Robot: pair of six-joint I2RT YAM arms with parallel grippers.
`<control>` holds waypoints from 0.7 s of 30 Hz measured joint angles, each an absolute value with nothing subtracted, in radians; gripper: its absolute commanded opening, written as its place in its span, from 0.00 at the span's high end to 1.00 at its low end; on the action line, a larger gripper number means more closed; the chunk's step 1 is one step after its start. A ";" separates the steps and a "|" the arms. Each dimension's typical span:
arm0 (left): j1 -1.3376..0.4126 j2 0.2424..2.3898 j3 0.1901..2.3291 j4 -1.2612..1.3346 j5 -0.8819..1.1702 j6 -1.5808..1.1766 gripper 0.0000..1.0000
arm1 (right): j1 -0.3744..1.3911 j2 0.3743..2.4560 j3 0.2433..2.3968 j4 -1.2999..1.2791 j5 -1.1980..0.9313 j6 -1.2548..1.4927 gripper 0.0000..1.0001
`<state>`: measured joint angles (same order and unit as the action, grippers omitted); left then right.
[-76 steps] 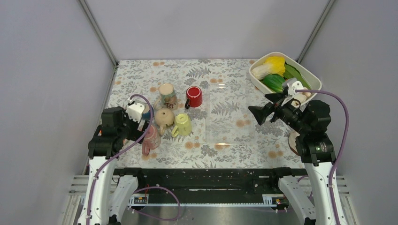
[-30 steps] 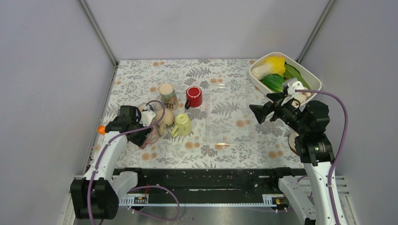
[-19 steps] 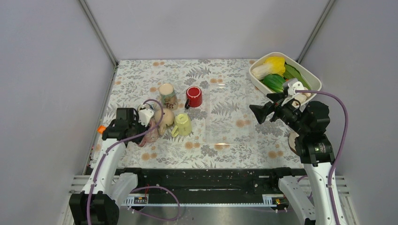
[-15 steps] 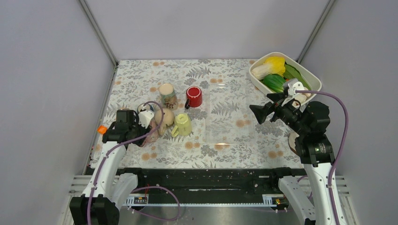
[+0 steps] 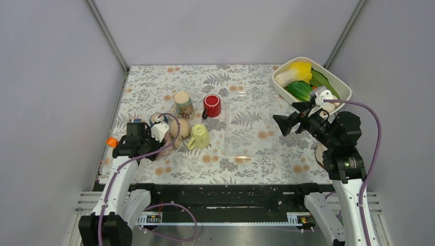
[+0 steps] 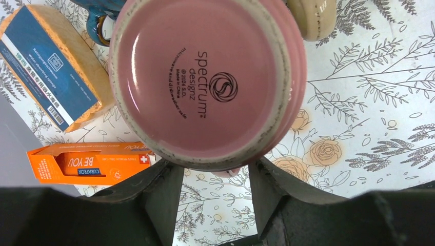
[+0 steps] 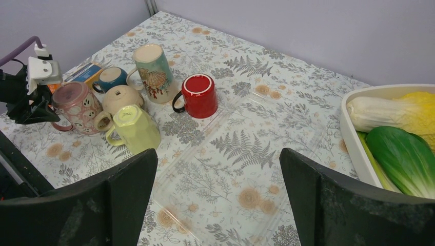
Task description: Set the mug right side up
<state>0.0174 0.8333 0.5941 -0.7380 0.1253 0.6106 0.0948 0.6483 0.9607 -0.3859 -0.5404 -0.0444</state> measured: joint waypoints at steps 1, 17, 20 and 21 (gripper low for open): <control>0.022 0.841 0.594 -0.732 0.127 0.612 0.48 | 0.094 0.648 0.961 -0.385 -0.540 -0.044 0.01; 0.088 0.966 0.603 -0.693 0.205 0.639 0.76 | 0.092 0.648 0.961 -0.386 -0.541 -0.044 0.01; 0.102 0.973 0.608 -0.680 0.225 0.638 0.91 | 0.091 0.648 0.961 -0.386 -0.541 -0.044 0.01; 0.105 0.973 0.609 -0.678 0.229 0.642 0.99 | 0.091 0.648 0.961 -0.386 -0.541 -0.044 0.01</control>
<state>0.1051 0.9733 0.6094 -0.6781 0.2287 0.6422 0.0914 0.6483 0.9607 -0.3859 -0.5407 -0.0444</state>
